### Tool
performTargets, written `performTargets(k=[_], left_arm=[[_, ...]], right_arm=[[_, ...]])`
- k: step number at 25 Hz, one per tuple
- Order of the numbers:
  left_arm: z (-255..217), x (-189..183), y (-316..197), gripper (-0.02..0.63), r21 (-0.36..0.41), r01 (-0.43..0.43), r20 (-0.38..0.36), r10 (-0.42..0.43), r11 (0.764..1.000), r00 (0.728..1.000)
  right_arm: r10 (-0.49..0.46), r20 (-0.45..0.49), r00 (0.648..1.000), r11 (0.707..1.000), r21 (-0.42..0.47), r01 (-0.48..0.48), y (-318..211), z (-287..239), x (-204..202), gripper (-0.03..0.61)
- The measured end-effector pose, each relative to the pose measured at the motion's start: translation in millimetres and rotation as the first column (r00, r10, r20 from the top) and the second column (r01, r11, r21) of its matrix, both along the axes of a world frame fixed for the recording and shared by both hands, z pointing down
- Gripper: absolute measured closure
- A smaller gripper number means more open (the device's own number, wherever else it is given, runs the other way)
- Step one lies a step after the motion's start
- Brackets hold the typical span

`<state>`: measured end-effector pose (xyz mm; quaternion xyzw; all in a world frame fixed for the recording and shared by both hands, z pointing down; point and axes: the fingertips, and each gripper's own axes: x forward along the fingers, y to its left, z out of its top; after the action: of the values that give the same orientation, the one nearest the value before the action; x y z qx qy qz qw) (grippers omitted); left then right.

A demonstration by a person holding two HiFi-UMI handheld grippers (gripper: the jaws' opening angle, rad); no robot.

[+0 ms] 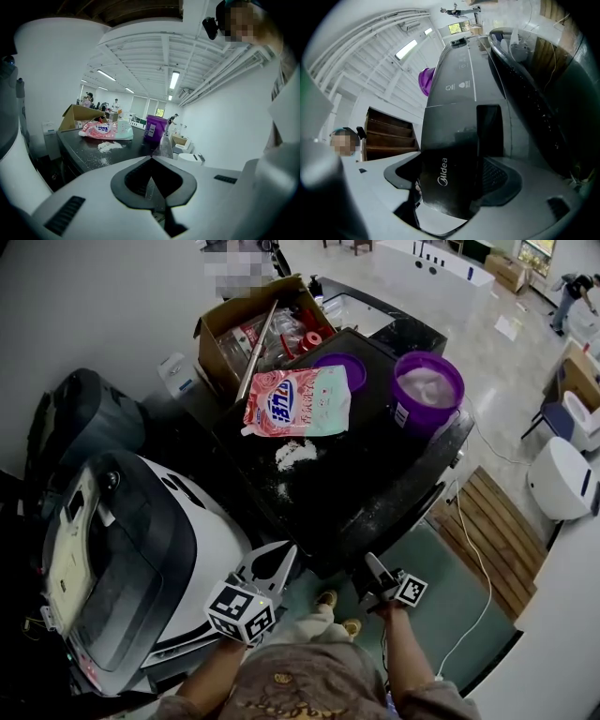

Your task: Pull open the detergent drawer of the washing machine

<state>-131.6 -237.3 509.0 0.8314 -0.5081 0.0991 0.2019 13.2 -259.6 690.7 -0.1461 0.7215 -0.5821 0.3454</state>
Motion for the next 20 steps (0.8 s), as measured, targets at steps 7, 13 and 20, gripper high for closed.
performTargets(k=[7,13,20], left_arm=[[1.4,-2.6,-0.7,0.592,-0.005,0.003,-0.008,-0.004,1.0,1.0],[3.7,-2.5,0.6,0.592,-0.012,-0.003,-0.005,0.003,1.0,1.0],[4.7,-1.6,2.4,0.592,-0.015,-0.007,-0.001,0.007,1.0,1.0]], right_arm=[[-0.017,0.047,0.999,1.0,0.004,0.017,-1.0,-1.3,-1.1,0.231],[-0.009,0.082,0.997,1.0,0.015,0.008,-1.5,0.9,0.0,0.252],[0.008,0.114,0.993,1.0,0.0,-0.008,-0.8,3.8,2.4,0.275]])
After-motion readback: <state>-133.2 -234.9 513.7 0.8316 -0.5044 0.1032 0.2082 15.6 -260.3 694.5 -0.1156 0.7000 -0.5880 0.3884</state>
